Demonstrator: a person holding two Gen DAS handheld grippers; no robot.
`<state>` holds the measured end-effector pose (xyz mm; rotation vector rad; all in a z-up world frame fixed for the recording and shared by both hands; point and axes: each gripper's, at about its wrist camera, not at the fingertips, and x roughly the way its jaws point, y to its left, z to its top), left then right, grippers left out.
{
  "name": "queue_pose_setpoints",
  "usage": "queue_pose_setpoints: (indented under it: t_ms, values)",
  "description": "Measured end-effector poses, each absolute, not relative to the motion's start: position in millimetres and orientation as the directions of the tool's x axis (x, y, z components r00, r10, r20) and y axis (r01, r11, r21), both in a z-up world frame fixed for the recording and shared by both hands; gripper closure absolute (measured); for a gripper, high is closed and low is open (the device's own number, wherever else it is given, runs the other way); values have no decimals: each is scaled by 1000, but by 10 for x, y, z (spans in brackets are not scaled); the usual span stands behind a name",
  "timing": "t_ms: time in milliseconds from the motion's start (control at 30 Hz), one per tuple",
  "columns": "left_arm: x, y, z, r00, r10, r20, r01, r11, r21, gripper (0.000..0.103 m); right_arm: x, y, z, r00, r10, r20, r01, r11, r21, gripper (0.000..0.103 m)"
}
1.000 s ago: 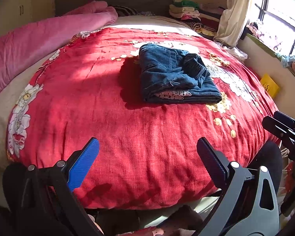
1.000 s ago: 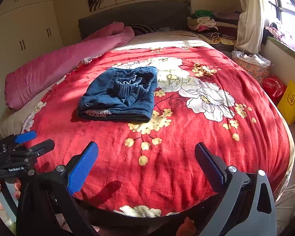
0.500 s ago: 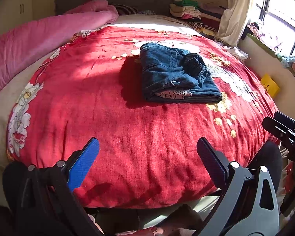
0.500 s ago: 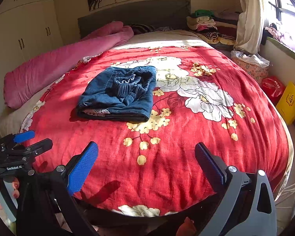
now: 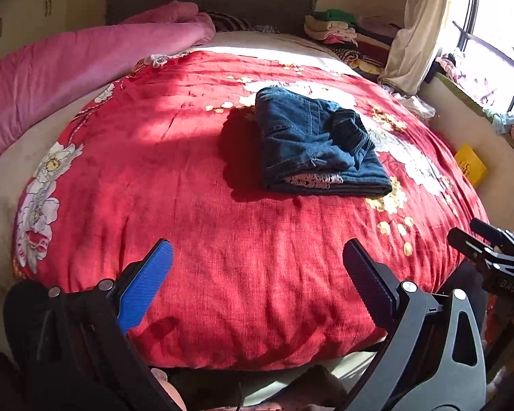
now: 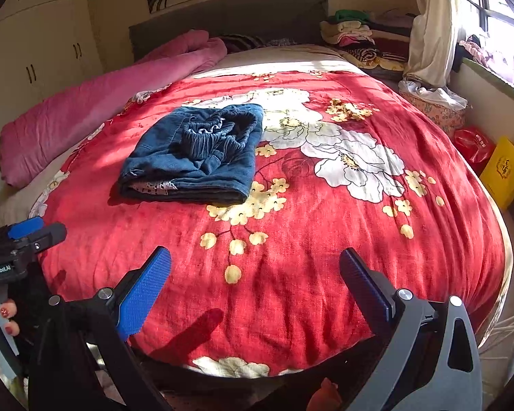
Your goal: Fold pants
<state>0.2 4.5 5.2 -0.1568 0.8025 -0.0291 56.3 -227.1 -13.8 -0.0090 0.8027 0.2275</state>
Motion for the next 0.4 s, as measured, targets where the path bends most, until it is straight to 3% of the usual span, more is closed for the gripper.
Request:
queue_pose_setpoints:
  t_ms: [100,267,400]
  values:
    - [147,252,79,704,-89,-704,-57,982,-181,10,714,-2463,-207,665,184,-724,-167,981,96,5]
    - [781,981,-140,585,103,-804,-202,979,-22,10,1298,-3155,-281,667,59,-743,-7,997,73,5]
    - [1381,1721,-315,507,282,-815,-357,929,99,10,1829,-3725,-357,634,-37,-772,104,994,38,5]
